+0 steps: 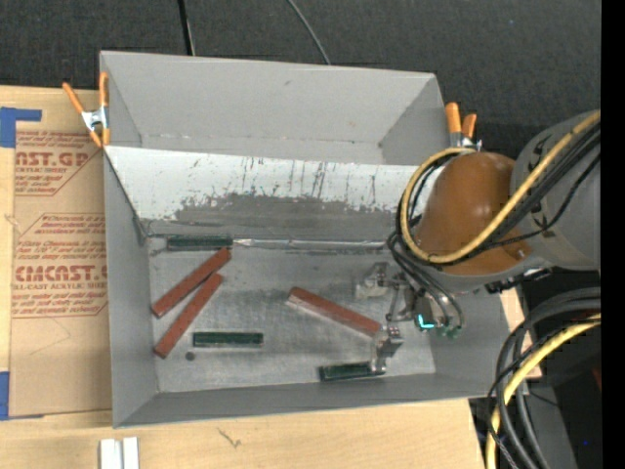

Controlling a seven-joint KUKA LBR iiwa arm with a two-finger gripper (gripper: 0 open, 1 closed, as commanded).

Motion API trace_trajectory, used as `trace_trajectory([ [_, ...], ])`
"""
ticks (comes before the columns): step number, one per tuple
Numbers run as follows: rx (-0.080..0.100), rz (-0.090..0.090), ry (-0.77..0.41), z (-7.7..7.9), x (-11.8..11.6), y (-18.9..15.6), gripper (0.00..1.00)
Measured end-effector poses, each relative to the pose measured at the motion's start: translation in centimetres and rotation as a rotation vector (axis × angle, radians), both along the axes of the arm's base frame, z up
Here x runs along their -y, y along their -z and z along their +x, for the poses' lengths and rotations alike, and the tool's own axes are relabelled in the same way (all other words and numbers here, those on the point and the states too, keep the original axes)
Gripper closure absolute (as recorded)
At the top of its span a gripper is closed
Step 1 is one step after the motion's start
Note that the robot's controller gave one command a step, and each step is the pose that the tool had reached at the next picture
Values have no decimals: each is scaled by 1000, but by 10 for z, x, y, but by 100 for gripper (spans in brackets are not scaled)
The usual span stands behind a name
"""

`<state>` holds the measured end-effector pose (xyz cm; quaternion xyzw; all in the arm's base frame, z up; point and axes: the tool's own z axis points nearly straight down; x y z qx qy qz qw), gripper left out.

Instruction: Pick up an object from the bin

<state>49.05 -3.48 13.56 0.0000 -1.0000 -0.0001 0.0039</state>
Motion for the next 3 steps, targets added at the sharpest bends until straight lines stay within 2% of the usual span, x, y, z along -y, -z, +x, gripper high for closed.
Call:
trace_trajectory([
  [1, 7, -1, -1, 2, 0, -3, 0],
  [2, 27, -1, -4, 50, 33, 60, 100],
  [3, 27, -1, -4, 50, 33, 60, 100],
])
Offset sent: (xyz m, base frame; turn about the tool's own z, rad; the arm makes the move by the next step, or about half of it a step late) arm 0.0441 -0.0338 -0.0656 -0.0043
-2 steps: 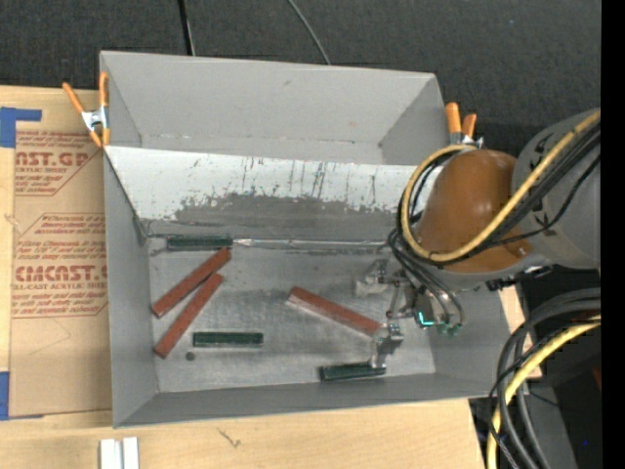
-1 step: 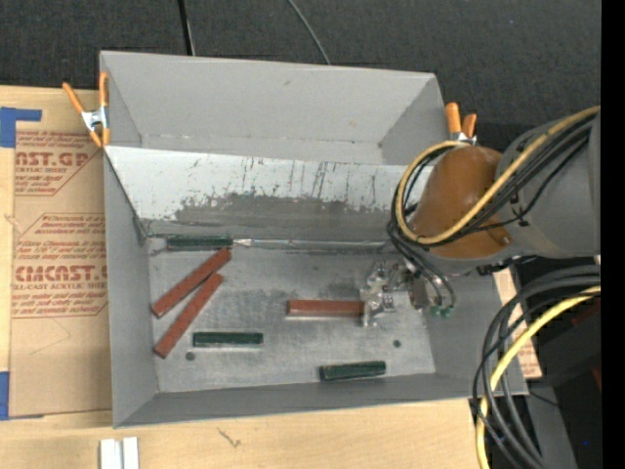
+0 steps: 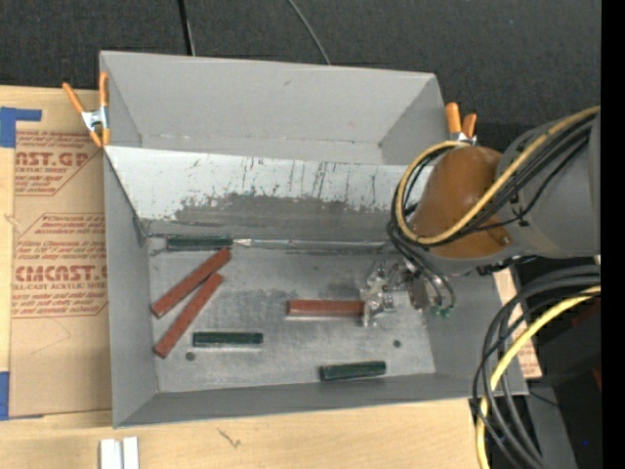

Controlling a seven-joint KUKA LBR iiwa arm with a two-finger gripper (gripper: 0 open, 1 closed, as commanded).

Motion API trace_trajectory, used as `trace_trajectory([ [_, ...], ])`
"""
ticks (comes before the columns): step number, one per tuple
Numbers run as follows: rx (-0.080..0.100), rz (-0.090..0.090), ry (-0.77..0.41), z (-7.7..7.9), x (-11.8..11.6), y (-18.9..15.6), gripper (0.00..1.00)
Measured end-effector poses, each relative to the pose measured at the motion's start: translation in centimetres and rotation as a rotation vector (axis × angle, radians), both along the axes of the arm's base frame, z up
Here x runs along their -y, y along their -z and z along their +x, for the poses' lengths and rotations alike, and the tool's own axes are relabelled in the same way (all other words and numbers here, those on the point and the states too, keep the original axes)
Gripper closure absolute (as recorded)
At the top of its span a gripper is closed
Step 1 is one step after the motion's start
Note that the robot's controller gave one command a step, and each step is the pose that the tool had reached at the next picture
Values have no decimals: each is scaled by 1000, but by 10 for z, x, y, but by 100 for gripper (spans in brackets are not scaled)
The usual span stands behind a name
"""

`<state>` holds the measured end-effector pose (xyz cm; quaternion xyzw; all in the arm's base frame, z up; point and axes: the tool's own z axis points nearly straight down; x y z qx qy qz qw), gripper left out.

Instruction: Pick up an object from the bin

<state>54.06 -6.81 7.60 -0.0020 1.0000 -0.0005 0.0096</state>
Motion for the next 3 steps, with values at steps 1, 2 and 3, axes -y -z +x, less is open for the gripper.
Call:
trace_trajectory([
  [1, -13, -1, -33, 22, 16, -154, 100],
  [2, -16, 0, -32, 21, 16, -153, 0],
  [3, -16, 0, -33, 21, 16, -153, 0],
])
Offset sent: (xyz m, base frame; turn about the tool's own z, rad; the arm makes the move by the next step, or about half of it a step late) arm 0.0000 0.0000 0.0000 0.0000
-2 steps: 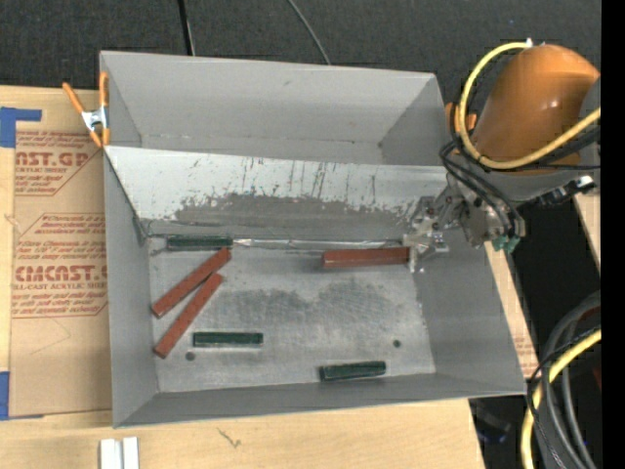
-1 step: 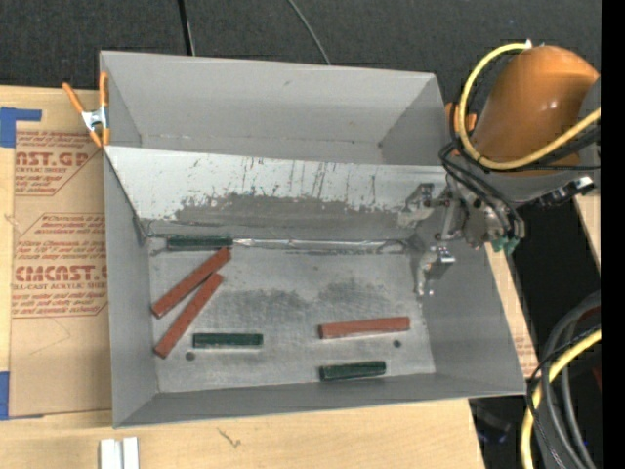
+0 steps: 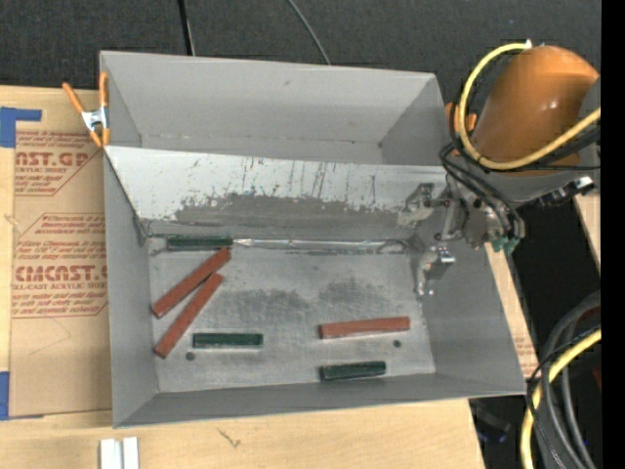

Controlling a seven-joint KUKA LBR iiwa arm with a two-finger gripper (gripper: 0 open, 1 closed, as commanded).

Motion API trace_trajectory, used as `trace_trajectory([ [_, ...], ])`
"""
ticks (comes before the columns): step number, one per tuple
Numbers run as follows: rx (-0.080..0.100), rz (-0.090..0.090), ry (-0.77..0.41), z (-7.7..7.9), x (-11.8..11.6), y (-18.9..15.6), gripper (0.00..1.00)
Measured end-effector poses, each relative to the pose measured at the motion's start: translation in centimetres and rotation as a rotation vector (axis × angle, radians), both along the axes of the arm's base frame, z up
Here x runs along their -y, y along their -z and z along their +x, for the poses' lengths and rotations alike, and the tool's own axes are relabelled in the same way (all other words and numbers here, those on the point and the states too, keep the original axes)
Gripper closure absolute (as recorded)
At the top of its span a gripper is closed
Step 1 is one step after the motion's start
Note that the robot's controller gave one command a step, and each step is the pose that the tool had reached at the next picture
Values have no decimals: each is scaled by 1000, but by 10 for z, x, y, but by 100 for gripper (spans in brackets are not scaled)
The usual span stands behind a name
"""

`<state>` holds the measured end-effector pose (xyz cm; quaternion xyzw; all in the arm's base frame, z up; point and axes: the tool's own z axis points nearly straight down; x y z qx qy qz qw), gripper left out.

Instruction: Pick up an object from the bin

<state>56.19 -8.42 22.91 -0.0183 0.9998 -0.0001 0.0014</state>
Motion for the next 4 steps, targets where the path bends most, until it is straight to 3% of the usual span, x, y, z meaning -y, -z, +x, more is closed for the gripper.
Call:
trace_trajectory([
  [1, 5, 0, -3, -22, 2, 51, 0],
  [2, 18, 4, 222, -13, -6, 148, 100],
  [3, 20, 0, 222, -14, -4, 153, 0],
  [4, 15, 0, 222, -16, -4, 154, 0],
])
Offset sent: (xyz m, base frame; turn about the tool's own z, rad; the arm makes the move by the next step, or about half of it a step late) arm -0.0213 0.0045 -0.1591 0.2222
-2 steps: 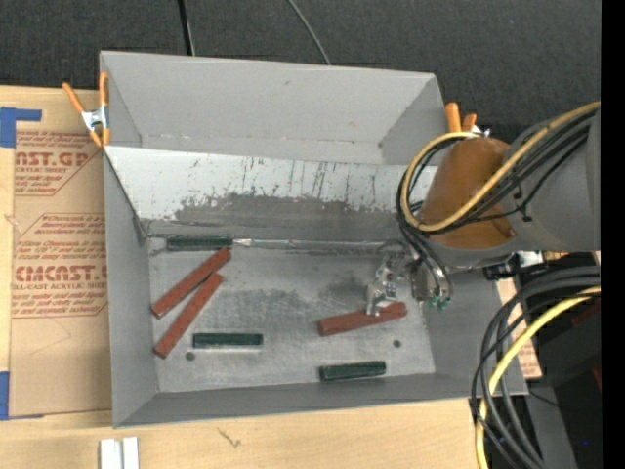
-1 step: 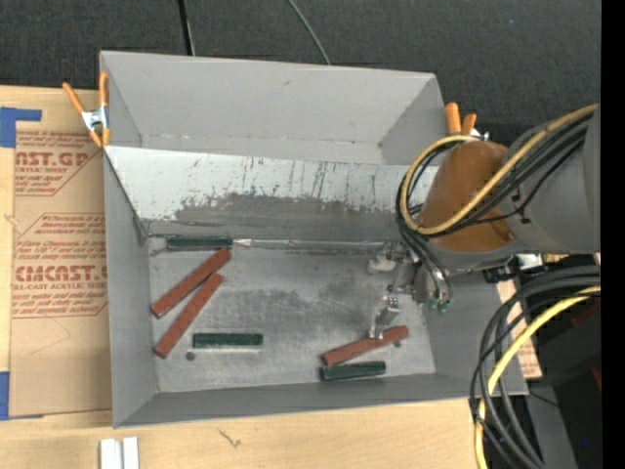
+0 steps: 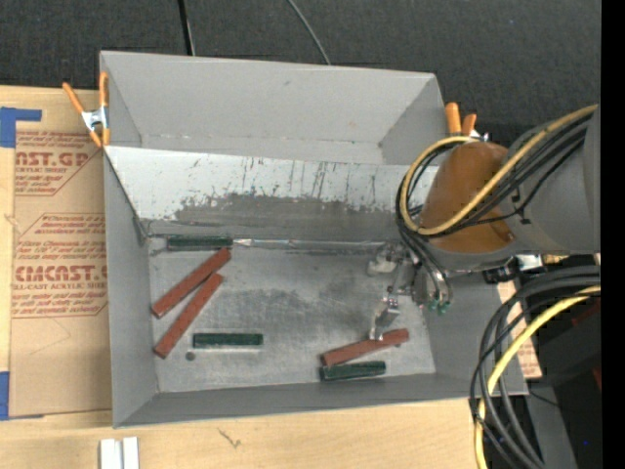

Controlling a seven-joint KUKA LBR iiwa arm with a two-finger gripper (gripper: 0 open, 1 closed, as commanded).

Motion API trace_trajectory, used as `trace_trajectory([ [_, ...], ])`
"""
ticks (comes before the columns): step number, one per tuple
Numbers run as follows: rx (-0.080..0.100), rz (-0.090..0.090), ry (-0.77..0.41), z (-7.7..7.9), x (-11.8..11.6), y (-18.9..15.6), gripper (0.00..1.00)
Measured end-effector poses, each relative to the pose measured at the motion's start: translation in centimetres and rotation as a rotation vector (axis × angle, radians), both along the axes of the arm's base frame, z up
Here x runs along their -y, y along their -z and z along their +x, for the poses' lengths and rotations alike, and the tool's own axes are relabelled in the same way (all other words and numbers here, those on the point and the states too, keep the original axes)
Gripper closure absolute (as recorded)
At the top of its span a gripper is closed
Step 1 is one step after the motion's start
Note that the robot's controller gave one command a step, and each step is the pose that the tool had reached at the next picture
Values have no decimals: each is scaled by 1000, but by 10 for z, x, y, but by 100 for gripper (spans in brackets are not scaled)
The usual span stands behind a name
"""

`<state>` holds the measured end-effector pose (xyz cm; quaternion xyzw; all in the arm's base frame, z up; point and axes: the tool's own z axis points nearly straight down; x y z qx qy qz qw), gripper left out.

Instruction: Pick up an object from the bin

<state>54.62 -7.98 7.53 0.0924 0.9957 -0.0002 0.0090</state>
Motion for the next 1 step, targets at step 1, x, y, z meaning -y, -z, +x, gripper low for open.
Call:
trace_trajectory([
  [1, -16, 0, -73, -18, -3, -10, 0],
])
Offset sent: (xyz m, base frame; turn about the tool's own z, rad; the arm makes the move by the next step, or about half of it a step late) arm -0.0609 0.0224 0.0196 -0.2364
